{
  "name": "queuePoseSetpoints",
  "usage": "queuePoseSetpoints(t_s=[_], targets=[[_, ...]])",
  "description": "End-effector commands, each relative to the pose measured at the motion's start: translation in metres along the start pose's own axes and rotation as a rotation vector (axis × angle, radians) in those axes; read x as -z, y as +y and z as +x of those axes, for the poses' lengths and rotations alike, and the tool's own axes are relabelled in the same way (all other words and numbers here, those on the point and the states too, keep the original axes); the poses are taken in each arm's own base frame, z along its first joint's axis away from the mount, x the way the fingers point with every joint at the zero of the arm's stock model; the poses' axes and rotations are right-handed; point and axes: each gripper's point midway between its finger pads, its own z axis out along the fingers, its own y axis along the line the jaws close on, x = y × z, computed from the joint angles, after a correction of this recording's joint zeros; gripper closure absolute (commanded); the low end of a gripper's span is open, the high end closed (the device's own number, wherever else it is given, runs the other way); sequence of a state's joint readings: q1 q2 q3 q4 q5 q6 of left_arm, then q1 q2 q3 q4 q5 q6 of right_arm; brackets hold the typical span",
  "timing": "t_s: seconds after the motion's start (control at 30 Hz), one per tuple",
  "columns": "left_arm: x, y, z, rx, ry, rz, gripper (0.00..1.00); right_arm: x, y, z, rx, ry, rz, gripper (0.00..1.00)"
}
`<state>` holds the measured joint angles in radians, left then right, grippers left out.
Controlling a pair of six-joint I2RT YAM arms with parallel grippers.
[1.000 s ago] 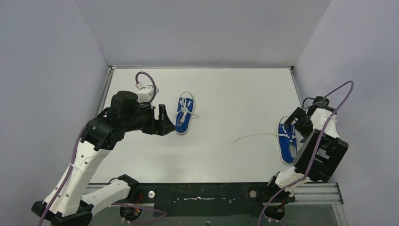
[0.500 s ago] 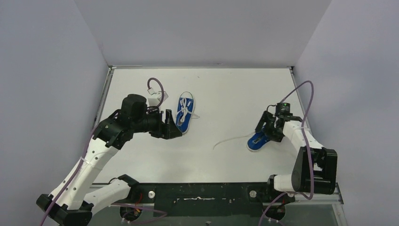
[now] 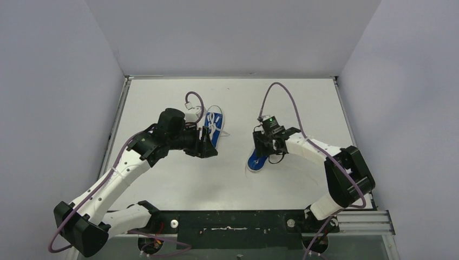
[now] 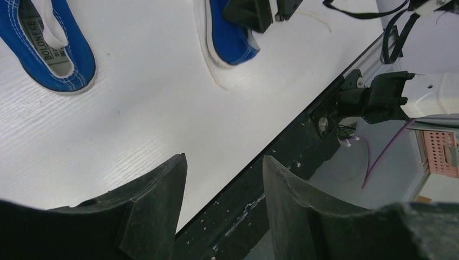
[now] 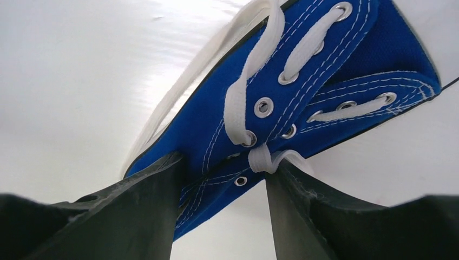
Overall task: Tie the shoes
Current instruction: Move the shoe to the center of the board, then cross the shoelace with the shoelace.
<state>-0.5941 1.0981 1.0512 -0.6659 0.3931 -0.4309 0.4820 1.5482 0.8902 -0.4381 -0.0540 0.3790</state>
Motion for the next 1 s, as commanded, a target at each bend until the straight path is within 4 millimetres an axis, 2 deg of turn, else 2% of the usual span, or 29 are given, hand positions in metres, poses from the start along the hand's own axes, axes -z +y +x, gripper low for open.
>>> queuePoseSetpoints(t_s=[0.0, 0.1, 0.2, 0.27, 0.37, 0.5, 0.6, 0.7, 0.77, 0.9, 0.97], targets=[[-0.003, -0.001, -0.019, -0.112, -0.089, 0.025, 0.48, -0.001, 0.06, 0.054, 0.218, 0.182, -0.229, 0.47], [-0.018, 0.0, -0.02, -0.163, -0.095, 0.064, 0.5, 0.007, 0.067, 0.071, 0.294, 0.235, -0.282, 0.48], [-0.037, 0.001, -0.025, -0.221, -0.107, 0.111, 0.53, 0.012, 0.058, 0.077, 0.277, 0.246, -0.28, 0.45], [-0.053, 0.003, -0.03, -0.239, -0.114, 0.127, 0.53, 0.017, 0.053, 0.068, 0.204, 0.208, -0.28, 0.4], [-0.08, 0.01, -0.037, -0.289, -0.106, 0.139, 0.44, 0.026, 0.046, 0.044, 0.093, 0.17, -0.27, 0.3], [-0.125, 0.026, -0.045, -0.357, -0.06, 0.134, 0.38, 0.065, 0.033, 0.001, 0.009, 0.081, -0.203, 0.13], [-0.158, 0.037, -0.053, -0.401, -0.017, 0.109, 0.38, 0.085, 0.005, -0.013, -0.081, 0.044, -0.127, 0.05], [-0.182, 0.043, -0.059, -0.444, 0.022, 0.066, 0.41, 0.08, -0.024, -0.007, -0.187, 0.084, -0.095, 0.08], [-0.195, 0.043, -0.055, -0.452, 0.047, 0.074, 0.42, 0.072, -0.044, 0.003, -0.255, 0.143, -0.029, 0.11], [-0.205, 0.058, -0.038, -0.473, 0.102, 0.058, 0.44, 0.069, -0.068, 0.027, -0.424, 0.226, 0.111, 0.11], [-0.207, 0.061, -0.028, -0.466, 0.12, 0.077, 0.43, 0.073, -0.075, 0.032, -0.518, 0.223, 0.174, 0.1]])
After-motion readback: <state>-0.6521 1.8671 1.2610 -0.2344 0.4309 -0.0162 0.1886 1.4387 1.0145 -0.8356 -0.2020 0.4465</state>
